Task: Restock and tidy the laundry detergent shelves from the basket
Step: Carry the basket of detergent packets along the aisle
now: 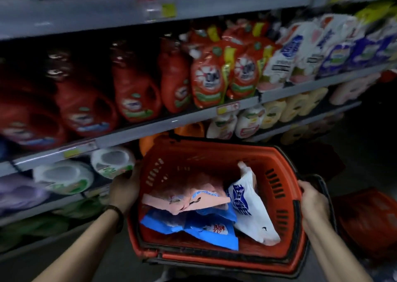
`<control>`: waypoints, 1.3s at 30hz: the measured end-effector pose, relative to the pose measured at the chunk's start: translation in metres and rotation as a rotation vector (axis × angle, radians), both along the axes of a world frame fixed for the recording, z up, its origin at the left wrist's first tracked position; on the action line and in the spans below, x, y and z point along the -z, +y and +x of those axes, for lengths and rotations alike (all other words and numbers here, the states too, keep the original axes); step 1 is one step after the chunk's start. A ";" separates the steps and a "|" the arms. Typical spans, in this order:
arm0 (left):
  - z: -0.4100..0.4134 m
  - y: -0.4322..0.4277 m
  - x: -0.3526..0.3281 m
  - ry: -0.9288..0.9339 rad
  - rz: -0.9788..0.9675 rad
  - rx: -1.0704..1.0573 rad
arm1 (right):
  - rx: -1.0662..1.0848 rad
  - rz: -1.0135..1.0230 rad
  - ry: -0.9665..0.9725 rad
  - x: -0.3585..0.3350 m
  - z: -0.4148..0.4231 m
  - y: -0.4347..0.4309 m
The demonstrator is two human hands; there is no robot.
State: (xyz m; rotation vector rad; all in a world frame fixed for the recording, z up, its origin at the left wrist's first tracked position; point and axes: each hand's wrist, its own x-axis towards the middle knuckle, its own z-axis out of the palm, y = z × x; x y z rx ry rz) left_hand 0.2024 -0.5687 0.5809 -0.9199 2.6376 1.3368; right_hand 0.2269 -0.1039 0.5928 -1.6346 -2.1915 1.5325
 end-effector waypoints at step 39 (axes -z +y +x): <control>0.627 -0.444 -0.004 -0.085 -0.150 -1.344 | -1.369 0.077 0.034 -0.023 0.180 -0.746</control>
